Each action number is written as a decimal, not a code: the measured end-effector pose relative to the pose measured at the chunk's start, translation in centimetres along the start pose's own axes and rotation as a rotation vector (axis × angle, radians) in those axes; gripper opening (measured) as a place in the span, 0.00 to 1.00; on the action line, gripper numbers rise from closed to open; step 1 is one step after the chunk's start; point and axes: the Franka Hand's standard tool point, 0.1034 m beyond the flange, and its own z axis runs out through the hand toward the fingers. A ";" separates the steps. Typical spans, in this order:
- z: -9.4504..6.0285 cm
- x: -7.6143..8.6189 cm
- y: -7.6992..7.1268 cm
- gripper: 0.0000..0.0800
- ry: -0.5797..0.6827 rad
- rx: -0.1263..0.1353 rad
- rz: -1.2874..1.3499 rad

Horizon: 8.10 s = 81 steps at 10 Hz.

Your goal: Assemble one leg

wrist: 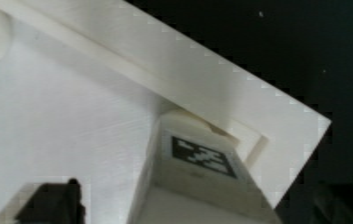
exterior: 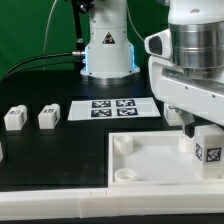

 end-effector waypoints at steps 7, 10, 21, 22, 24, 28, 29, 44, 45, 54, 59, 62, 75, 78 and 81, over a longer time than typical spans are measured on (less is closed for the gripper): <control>-0.1 -0.1 -0.2 0.81 0.050 -0.065 -0.902; 0.0 0.2 -0.1 0.81 0.041 -0.076 -1.190; 0.0 0.3 0.0 0.36 0.048 -0.055 -0.877; -0.1 0.3 0.0 0.37 0.051 -0.050 -0.762; -0.1 0.4 0.0 0.37 0.054 -0.042 -0.533; 0.1 0.5 0.2 0.37 0.048 -0.016 -0.084; 0.1 0.6 0.2 0.37 0.044 -0.009 0.018; 0.0 0.2 -0.2 0.73 0.006 0.028 0.875; 0.0 0.2 -0.2 0.79 0.006 0.028 0.871; 0.1 -0.1 -0.3 0.81 0.006 0.027 0.847; 0.1 -0.2 -0.4 0.81 0.007 0.027 0.785; 0.0 -0.3 -0.3 0.81 0.008 0.011 0.531; -0.2 0.3 -0.2 0.81 0.029 -0.056 -0.678; -0.2 0.4 -0.2 0.53 0.029 -0.056 -0.678; -0.2 0.4 -0.1 0.36 0.029 -0.056 -0.678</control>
Offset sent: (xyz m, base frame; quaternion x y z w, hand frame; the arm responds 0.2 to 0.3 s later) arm 0.0025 0.0032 0.0019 -0.0304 0.0310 -0.2330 0.9715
